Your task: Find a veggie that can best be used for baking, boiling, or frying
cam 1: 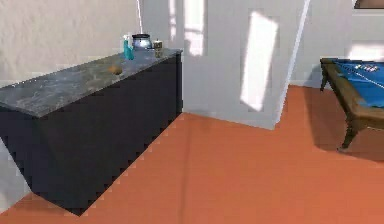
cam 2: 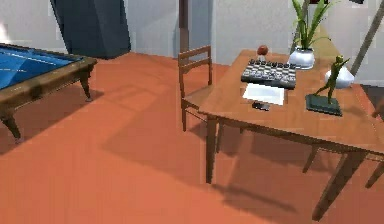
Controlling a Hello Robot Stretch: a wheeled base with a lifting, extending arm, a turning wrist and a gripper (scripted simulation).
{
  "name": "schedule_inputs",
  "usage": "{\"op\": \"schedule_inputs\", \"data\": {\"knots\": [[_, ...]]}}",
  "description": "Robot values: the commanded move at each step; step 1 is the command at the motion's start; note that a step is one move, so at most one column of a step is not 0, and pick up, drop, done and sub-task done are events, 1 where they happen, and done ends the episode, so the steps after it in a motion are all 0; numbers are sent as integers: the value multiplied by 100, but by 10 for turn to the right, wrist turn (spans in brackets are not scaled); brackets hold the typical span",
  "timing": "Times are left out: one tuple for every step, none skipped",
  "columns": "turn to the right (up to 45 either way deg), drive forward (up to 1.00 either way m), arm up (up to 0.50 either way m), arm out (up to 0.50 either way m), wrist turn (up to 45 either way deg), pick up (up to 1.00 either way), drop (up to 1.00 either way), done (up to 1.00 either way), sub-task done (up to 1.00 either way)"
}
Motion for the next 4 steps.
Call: {"op": "schedule_inputs", "data": {"knots": [[0, 100, 0, 0, 0, 0, 0, 0, 0], [210, 0, 0, 0, 0, 0, 0, 0, 0], [0, 5, 0, 0, 0, 0, 0, 0, 0], [-450, 0, 0, 0, 0, 0, 0, 0, 0]]}}
